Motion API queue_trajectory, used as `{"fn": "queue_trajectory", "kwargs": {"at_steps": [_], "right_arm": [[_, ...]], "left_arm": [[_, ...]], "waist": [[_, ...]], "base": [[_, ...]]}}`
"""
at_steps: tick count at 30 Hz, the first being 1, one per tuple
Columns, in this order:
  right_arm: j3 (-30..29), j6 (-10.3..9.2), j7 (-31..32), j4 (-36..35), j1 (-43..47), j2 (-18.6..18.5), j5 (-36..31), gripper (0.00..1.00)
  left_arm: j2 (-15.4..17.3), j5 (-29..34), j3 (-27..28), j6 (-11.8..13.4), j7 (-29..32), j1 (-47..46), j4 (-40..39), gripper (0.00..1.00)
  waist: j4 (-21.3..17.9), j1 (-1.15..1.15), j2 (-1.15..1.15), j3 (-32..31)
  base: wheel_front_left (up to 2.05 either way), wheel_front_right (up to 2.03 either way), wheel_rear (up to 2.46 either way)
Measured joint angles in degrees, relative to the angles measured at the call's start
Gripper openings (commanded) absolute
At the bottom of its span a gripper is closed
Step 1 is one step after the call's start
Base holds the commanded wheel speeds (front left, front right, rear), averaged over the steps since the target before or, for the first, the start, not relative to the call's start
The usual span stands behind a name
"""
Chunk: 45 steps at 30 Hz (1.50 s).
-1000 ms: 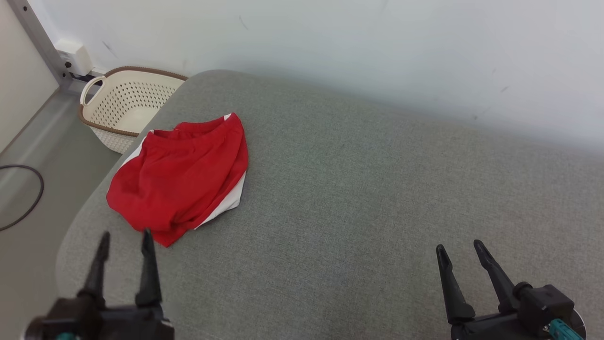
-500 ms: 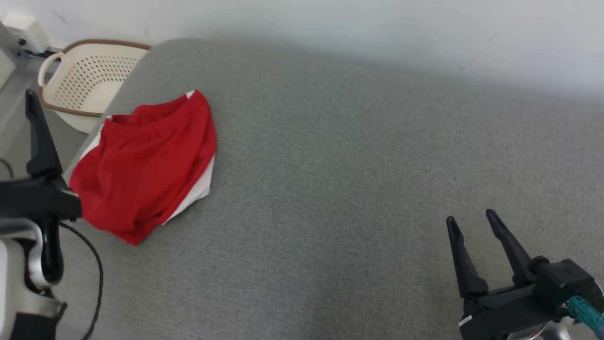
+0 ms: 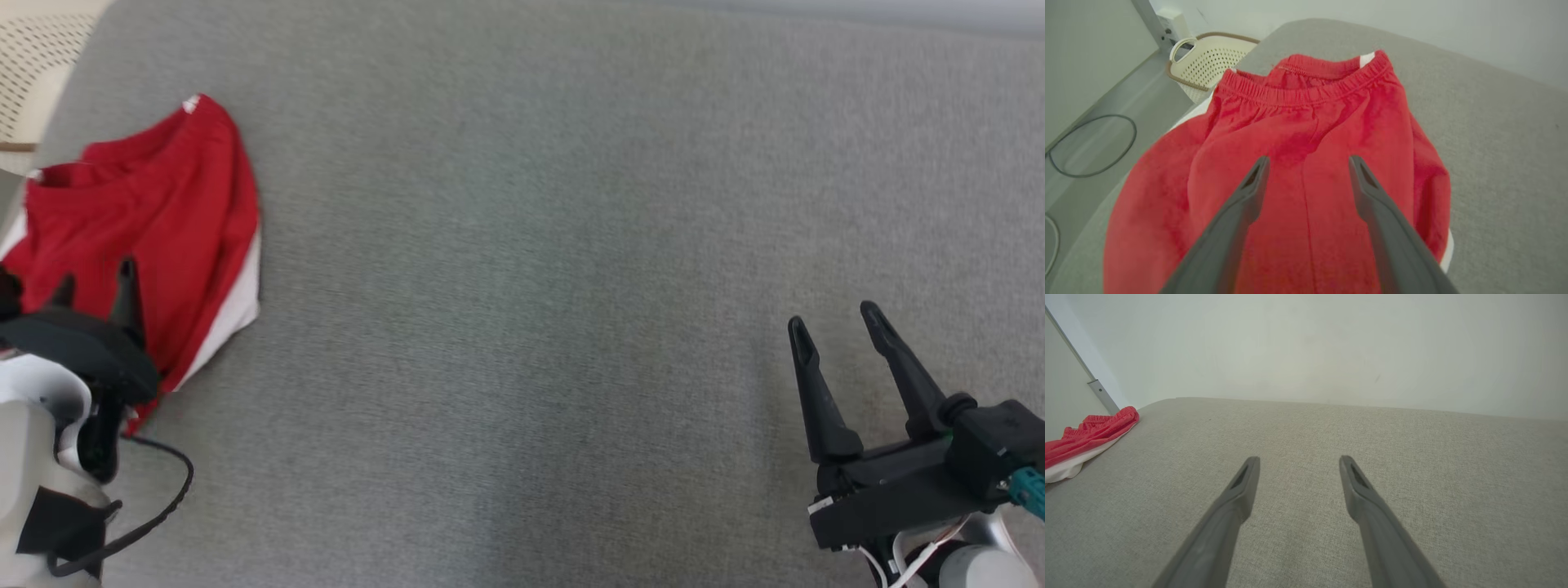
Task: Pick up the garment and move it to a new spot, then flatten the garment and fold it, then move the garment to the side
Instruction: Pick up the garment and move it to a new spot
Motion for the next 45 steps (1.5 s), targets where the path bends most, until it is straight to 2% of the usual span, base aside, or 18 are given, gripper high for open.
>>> {"fn": "queue_trajectory", "kwargs": {"at_steps": [7,8,9,11,12,14,17,20,24,31,38,42,45], "right_arm": [[0.1,0.0,-0.3,0.4,-1.4,-0.4,0.3,1.0],[0.2,0.0,-0.3,0.5,-1.5,-0.4,0.4,1.0],[0.1,0.0,-0.3,0.7,-1.5,-0.4,0.4,1.0],[0.1,0.0,-0.4,0.9,-1.6,-0.4,0.5,1.0],[-0.2,0.0,-0.4,1.3,-1.7,-0.3,0.7,1.0],[-0.4,0.0,-0.5,1.6,-1.7,-0.3,0.8,1.0],[-0.4,0.0,-1.2,2.4,-1.5,0.4,0.9,1.0],[-0.5,0.0,-2.3,3.0,-1.1,1.8,0.9,1.0],[-0.9,0.0,-3.4,3.4,-0.5,2.9,1.1,1.0],[-2.5,0.0,-4.4,4.3,1.5,4.6,1.1,1.0],[-2.4,0.0,-4.8,4.5,1.6,5.4,1.0,1.0],[-2.0,0.0,-5.3,4.9,1.4,5.7,1.0,1.0],[-1.8,0.0,-5.9,5.4,0.8,5.9,1.3,1.0]], "left_arm": [[-0.9,-2.6,0.0,-2.2,3.4,-2.5,9.7,0.98],[-0.7,-2.7,0.0,-2.5,3.5,-3.1,10.5,0.23],[-0.6,-2.8,0.1,-2.5,3.3,-3.7,11.2,0.0],[-0.5,-2.9,0.0,-2.8,2.4,-4.3,12.4,0.0],[0.0,-2.4,0.0,-2.4,-1.1,-5.0,13.2,0.0],[0.5,-2.0,0.0,-1.6,-4.2,-5.8,13.1,0.0],[1.7,-1.0,0.1,0.1,-9.6,-7.2,11.8,0.0],[2.2,0.8,-0.5,1.7,-14.3,-7.7,7.0,0.0],[0.8,1.2,-1.6,2.5,-14.5,-5.2,1.2,0.0],[-4.1,2.5,-5.3,6.2,-12.7,8.7,-20.3,0.0],[-6.7,5.0,-11.0,9.5,-7.1,22.3,-41.3,0.0],[-7.6,5.8,-14.3,10.6,-4.3,26.7,-47.7,0.0],[-9.3,5.2,-16.5,10.4,-2.9,27.9,-49.3,0.0]], "waist": [[-2.2,0.0,0.0,3.3],[-2.4,0.0,0.0,3.5],[-2.6,0.0,0.0,3.6],[-2.8,0.0,0.0,3.6],[-2.7,-0.01,0.0,3.0],[-2.6,-0.01,0.0,2.4],[-2.4,-0.01,0.0,0.7],[-2.5,-0.02,-0.01,-2.1],[-2.9,-0.02,-0.01,-4.4],[-4.8,-0.02,-0.01,-8.0],[-8.1,-0.03,-0.01,-9.0],[-10.6,-0.03,-0.01,-8.8],[-12.8,-0.02,-0.01,-8.5]], "base": [[0.0,0.0,0.0],[0.0,0.0,0.0],[0.0,0.0,0.0],[0.0,0.0,0.0],[0.0,0.0,0.0],[0.0,0.0,0.0],[0.0,0.0,0.0],[0.0,0.0,0.0],[0.0,0.0,0.0],[0.0,0.0,0.0],[0.0,0.0,0.0],[0.0,0.0,0.0],[0.0,0.0,0.0]]}}
